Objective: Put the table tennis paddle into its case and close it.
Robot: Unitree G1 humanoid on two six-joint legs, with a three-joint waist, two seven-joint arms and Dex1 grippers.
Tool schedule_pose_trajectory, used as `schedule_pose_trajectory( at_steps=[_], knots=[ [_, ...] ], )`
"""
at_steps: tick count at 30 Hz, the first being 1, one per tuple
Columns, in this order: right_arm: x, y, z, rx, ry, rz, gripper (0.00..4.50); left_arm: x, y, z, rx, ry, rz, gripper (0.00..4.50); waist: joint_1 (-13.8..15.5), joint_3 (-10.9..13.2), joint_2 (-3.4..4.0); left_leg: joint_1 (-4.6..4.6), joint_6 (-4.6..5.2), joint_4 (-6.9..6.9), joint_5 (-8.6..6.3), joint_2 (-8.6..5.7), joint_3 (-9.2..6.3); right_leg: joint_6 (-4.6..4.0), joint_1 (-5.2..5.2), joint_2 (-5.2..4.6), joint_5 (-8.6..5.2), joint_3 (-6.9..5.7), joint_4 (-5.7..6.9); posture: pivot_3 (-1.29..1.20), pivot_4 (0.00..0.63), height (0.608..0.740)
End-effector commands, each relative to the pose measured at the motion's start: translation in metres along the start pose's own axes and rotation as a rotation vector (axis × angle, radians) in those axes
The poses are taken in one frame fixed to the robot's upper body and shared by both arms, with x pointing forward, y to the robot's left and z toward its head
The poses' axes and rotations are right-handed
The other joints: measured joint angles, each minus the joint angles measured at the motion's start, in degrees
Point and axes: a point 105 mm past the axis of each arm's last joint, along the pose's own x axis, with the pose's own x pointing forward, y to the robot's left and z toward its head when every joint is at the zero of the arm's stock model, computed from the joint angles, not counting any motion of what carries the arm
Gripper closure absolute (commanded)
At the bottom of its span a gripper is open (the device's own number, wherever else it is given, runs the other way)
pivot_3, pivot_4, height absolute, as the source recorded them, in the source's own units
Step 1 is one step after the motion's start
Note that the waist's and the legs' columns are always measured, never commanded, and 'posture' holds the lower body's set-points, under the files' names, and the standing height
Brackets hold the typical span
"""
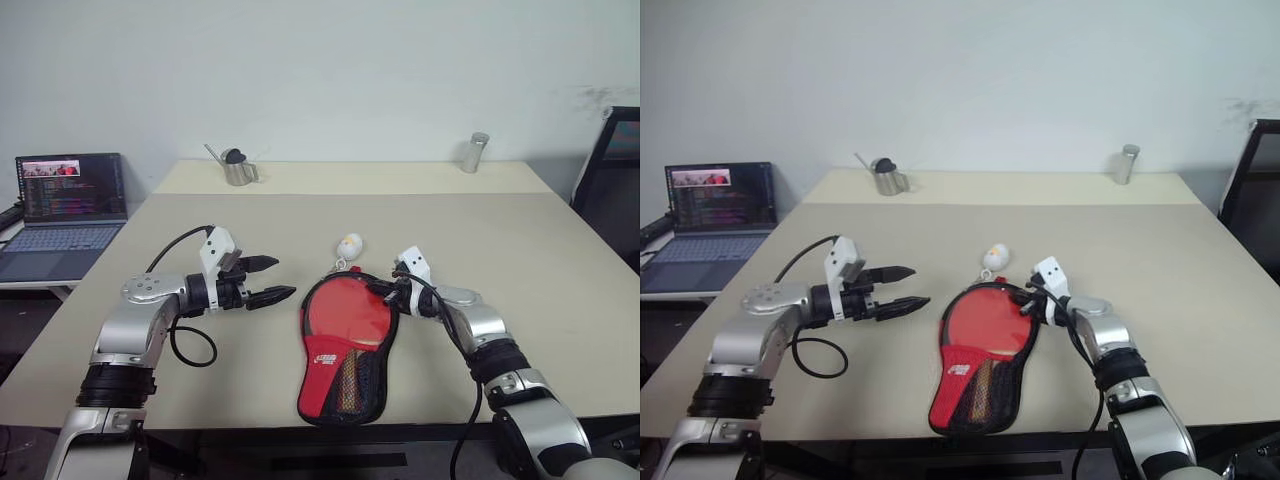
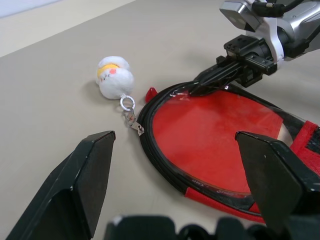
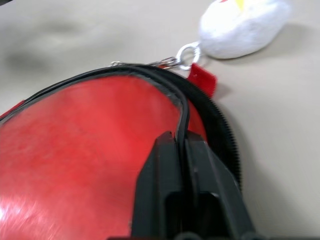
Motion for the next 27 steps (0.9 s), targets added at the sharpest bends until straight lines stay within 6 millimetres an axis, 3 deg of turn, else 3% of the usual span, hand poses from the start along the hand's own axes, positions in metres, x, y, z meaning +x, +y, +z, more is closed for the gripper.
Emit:
schedule_pose_trajectory(
  at_steps=[1,3,11,15,24,27],
  knots=[
    [-0.006,-0.011,0.023,-0.053,-0.089,-0.076,3.11,0.002,-0.002,0.011,0.047,-0.032,-0.006,0.27,0.02,0.00,0.00,0.00,0.00,0.00,0.00,0.00,0.00,0.00,0.00,0.00,0.00,0.00,0.00,0.00,0.150,0.740],
    [-0.007,-0.014,0.025,-0.046,-0.099,-0.099,2.46,0.003,-0.001,0.012,0.048,-0.033,-0.003,0.27,0.03,0.00,0.00,0.00,0.00,0.00,0.00,0.00,0.00,0.00,0.00,0.00,0.00,0.00,0.00,0.00,0.150,0.740],
    [-0.013,-0.022,0.012,0.014,-0.052,-0.121,2.46,0.003,-0.002,0.011,0.051,-0.035,-0.003,0.27,0.04,0.00,0.00,0.00,0.00,0.00,0.00,0.00,0.01,0.00,0.00,0.00,0.00,0.01,0.00,0.00,0.150,0.740],
    [-0.012,-0.016,-0.008,0.070,0.026,-0.096,2.46,0.005,-0.004,0.011,0.052,-0.037,-0.011,0.27,0.04,0.00,0.00,0.00,0.00,0.00,0.00,0.00,0.01,0.00,0.00,0.00,0.00,0.00,0.00,0.00,0.150,0.740],
    [-0.009,-0.004,-0.028,0.176,0.126,-0.047,2.46,0.005,-0.010,0.011,0.055,-0.029,-0.049,0.27,0.03,-0.01,0.00,0.03,0.00,0.01,0.00,0.00,0.01,0.00,0.03,0.00,0.00,0.01,0.02,0.00,0.150,0.740],
    [-0.010,-0.007,-0.033,0.207,0.151,-0.066,3.05,0.004,-0.008,0.011,0.057,-0.027,-0.043,0.27,0.03,-0.02,-0.01,0.06,0.00,0.01,0.00,0.00,0.01,0.00,0.05,0.00,0.00,0.01,0.02,0.00,0.150,0.740]
  ],
)
